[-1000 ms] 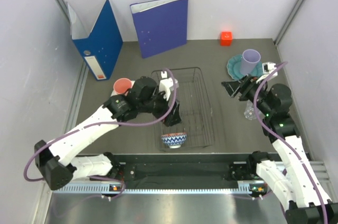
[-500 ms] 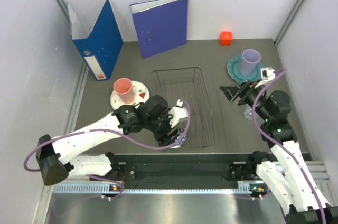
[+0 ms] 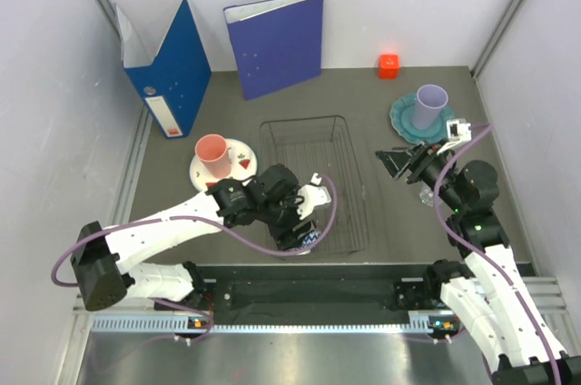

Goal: Unload the mixed dishes from the dish rack
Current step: Pick up the bowl from the dish rack.

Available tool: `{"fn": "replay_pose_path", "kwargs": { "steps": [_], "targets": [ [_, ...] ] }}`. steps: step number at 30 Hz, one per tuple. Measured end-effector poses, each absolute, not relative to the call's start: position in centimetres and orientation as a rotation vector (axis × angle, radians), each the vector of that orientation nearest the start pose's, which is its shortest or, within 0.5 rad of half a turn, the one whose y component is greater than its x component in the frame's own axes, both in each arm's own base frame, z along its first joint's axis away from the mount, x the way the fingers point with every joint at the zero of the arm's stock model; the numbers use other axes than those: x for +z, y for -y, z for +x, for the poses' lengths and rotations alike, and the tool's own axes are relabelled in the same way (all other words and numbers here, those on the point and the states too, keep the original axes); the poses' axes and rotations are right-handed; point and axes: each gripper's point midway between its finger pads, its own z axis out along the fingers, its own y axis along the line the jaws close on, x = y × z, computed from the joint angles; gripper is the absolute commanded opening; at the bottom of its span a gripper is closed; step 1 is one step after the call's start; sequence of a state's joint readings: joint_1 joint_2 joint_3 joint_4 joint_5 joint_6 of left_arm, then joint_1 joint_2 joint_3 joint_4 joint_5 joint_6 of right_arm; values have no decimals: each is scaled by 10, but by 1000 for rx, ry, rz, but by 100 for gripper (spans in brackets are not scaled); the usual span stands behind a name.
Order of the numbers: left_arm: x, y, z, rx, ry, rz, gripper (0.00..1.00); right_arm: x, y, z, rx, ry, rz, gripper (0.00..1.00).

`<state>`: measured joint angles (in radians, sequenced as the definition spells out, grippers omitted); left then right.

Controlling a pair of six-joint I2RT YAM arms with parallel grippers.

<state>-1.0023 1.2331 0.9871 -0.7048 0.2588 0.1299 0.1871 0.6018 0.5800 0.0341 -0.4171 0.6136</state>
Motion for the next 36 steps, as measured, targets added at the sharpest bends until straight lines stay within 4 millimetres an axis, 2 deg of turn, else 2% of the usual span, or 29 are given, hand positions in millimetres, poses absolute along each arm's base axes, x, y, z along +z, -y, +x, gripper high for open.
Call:
{"fn": "replay_pose_path", "kwargs": {
  "steps": [6,11,16,20,21,23,24,29,36],
  "targets": [
    [129,275,130,-653,-2148,1499,65,279,-143,252,947,-1654,6,72],
    [127,279,130,-670,-2139,1508,44,274,-144,252,950,-1666,7,72],
    [129,284,127,-704,-2120,1520,39,273,-144,251,953,-1668,5,72],
    [127,286,124,-727,-2124,1529,27,273,-145,251,956,-1670,1,71],
    [128,287,123,-737,-2122,1533,19,273,-145,251,956,-1671,1,71],
    [128,288,121,-751,-2119,1540,11,272,-145,251,957,-1673,1,71],
    [128,289,119,-764,-2119,1538,0,272,-145,251,956,-1673,2,71],
    [130,290,106,-855,-2173,1521,0,269,-146,253,956,-1684,5,71],
    [130,290,104,-871,-2179,1523,0,269,-146,253,956,-1685,6,71]
  ]
}}
